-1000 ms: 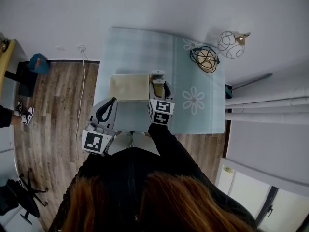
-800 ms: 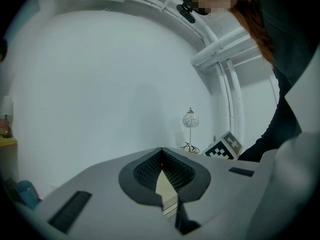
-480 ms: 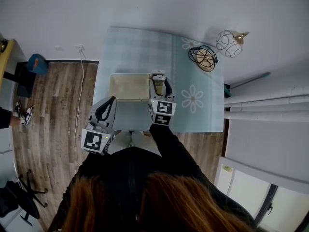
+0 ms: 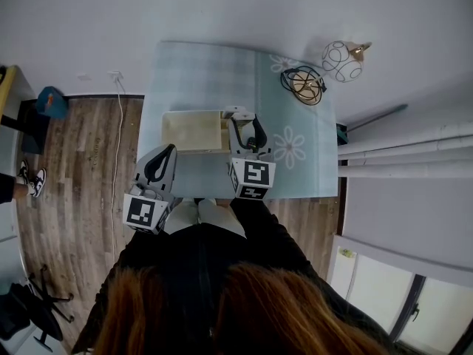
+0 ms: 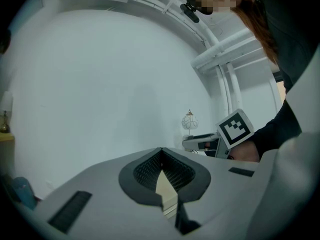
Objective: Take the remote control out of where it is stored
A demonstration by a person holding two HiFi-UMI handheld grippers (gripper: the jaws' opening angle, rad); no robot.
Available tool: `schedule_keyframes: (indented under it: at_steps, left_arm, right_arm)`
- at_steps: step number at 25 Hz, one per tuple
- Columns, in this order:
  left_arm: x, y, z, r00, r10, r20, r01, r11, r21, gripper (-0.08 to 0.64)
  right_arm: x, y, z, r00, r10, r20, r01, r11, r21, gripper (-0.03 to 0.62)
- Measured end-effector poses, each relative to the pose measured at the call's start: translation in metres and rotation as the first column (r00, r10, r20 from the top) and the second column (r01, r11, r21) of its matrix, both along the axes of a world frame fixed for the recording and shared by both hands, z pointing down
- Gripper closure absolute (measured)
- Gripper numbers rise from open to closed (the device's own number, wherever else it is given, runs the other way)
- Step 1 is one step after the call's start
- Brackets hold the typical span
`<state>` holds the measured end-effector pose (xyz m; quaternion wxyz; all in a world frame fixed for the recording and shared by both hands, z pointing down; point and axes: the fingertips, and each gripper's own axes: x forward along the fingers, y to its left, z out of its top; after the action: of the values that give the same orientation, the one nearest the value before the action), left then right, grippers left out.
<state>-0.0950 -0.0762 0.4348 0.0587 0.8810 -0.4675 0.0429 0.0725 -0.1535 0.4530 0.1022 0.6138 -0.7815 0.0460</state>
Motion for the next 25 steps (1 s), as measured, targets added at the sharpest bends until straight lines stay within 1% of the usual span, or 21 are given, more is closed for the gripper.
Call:
schedule_keyframes:
  at_steps: [3,8,12,18,22,25]
  left_arm:
    - [0.003,0.000,-0.001,1.000,0.004,0.011,-0.004,1.000,-0.010,0.554]
    - [0.010,0.001,-0.002,1.000,0.021,-0.007,-0.021,1.000,0.006,0.554]
    - [0.012,0.003,0.000,1.000,0.021,0.014,-0.020,1.000,-0.014,0.554]
    - [0.015,0.005,-0.001,1.000,0.025,0.005,-0.025,1.000,-0.004,0.554]
    - [0.016,0.006,-0.001,1.000,0.023,0.009,-0.023,1.000,-0.008,0.554]
    - [0.018,0.007,-0.001,1.000,0.029,-0.004,-0.029,1.000,0.002,0.554]
  right_arm:
    - [0.000,0.008,-0.009,1.000,-0.006,0.001,0.006,1.000,0.011,0.357]
    - [0.000,0.019,-0.018,1.000,-0.014,0.011,0.014,1.000,0.019,0.357]
    - [0.003,0.028,-0.020,1.000,-0.017,0.020,0.017,1.000,0.011,0.357]
    - [0.009,0.043,-0.026,1.000,-0.024,0.016,0.023,1.000,0.015,0.357]
    - [0.016,0.054,-0.024,1.000,-0.017,0.022,0.017,1.000,-0.001,0.357]
    - [0.022,0.063,-0.022,1.000,-0.011,0.024,0.012,1.000,-0.008,0.357]
